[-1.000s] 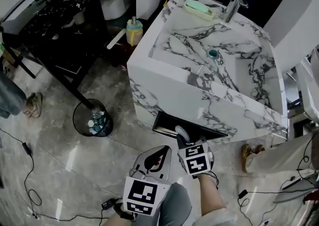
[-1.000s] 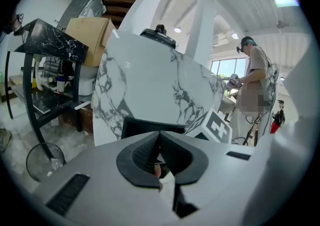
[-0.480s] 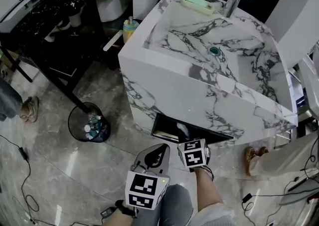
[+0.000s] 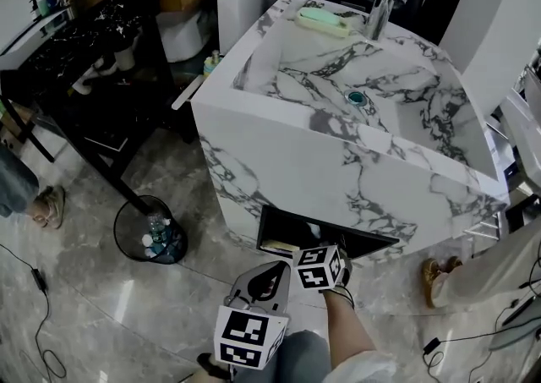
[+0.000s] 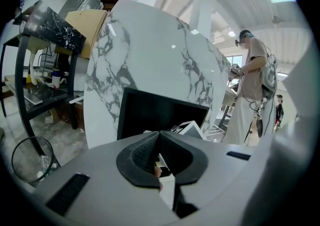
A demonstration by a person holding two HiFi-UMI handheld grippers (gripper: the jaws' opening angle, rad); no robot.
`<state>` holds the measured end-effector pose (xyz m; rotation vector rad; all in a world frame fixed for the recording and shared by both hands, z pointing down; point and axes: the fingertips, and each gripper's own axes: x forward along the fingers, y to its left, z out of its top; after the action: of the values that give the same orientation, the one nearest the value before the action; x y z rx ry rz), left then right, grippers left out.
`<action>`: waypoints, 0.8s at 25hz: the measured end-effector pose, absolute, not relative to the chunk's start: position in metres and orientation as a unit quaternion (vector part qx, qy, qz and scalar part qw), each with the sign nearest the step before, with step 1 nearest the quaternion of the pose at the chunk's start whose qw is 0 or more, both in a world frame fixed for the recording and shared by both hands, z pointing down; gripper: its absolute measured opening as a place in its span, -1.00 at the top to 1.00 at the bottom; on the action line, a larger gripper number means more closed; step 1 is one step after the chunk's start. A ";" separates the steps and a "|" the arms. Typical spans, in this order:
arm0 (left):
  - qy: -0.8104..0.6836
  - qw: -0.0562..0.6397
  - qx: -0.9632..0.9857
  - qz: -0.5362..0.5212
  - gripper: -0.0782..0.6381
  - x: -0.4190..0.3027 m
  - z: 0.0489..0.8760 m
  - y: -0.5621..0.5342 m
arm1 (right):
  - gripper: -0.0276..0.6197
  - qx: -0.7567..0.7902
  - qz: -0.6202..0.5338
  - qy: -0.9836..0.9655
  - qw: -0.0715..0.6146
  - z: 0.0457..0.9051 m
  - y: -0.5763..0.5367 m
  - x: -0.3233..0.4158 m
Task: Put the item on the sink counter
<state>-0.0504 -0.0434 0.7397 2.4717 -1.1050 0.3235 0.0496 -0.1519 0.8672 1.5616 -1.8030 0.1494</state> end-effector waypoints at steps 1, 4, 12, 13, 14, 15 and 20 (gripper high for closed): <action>-0.398 0.207 0.886 0.116 0.74 -0.052 0.742 -0.043 | 0.50 0.614 0.045 -0.695 0.372 0.867 -0.156 0.050; -0.398 0.204 0.887 0.115 0.74 -0.054 0.742 -0.042 | 0.49 0.629 0.036 -0.681 0.374 0.872 -0.164 0.053; -0.408 0.208 0.882 0.114 0.74 -0.064 0.738 -0.042 | 0.10 0.601 0.096 -0.712 0.349 0.874 -0.157 0.036; -0.409 0.209 0.881 0.115 0.74 -0.065 0.736 -0.042 | 0.06 0.596 0.109 -0.717 0.344 0.874 -0.155 0.033; -0.410 0.209 0.880 0.116 0.74 -0.066 0.734 -0.042 | 0.04 0.592 0.122 -0.721 0.339 0.874 -0.153 0.030; -0.411 0.211 0.879 0.116 0.74 -0.067 0.733 -0.042 | 0.03 0.589 0.131 -0.724 0.334 0.874 -0.151 0.028; -0.419 0.213 0.875 0.119 0.74 -0.073 0.713 -0.041 | -0.02 0.592 0.141 -0.729 0.314 0.854 -0.139 0.019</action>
<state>-0.0726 -0.0408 0.7127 2.4290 -1.1626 0.3305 0.0188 -0.1386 0.8543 1.5615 -1.9207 0.3730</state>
